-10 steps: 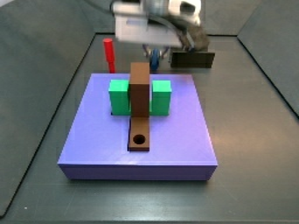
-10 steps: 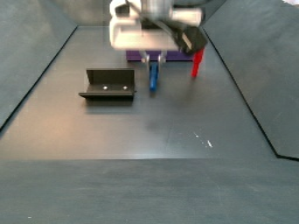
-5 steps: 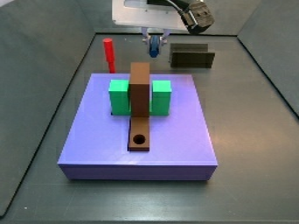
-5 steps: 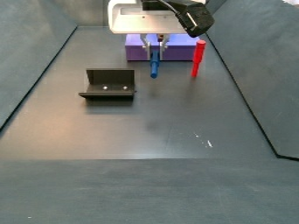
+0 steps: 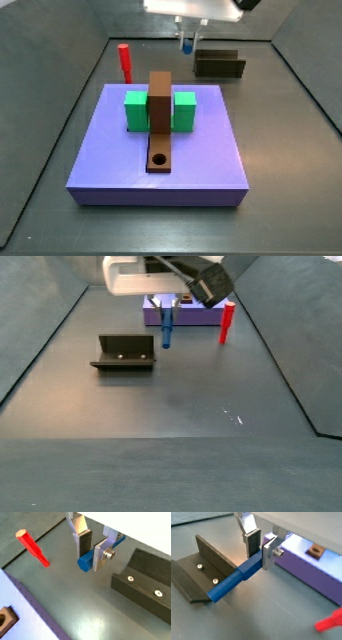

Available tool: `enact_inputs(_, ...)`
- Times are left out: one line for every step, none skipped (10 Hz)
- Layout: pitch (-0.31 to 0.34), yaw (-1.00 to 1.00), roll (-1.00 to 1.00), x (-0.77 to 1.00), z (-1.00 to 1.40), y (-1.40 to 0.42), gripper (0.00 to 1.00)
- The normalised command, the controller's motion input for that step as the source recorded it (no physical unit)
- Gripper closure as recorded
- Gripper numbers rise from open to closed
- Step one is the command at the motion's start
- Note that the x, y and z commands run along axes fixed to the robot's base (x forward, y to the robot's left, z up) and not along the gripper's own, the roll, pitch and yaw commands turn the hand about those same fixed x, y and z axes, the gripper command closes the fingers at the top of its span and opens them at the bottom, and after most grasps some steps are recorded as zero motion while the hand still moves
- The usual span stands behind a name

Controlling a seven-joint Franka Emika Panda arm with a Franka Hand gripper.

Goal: Pick up the blue object. Move up. Place the blue object on the fixture. Regrasp the blue object. Move to above the board. Insert the blue object.
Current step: Place the blue object on the fixture.

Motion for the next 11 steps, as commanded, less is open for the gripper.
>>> enact_inputs(0.089,0.0,-1.0,0.49,0.11,0.16,1.0)
enact_inputs(0.086,0.0,-1.0,0.49,0.11,0.16,1.0)
enact_inputs(0.091,0.0,-1.0,0.5,0.11,0.15,1.0)
enact_inputs(0.091,0.0,-1.0,0.49,0.11,0.15,1.0)
enact_inputs(0.083,0.0,-1.0,0.5,0.11,0.15,1.0)
enact_inputs(0.071,0.0,-1.0,0.5,0.11,0.15,1.0)
enact_inputs(0.071,0.0,-1.0,0.5,0.11,0.14,1.0)
enact_inputs(0.069,0.0,-1.0,0.47,0.12,0.11,1.0)
enact_inputs(0.08,-0.07,-1.0,0.31,0.15,0.0,1.0)
enact_inputs(0.0,0.0,-0.11,0.0,0.0,0.06,1.0)
enact_inputs(0.0,0.0,0.0,0.0,0.0,-0.05,1.0)
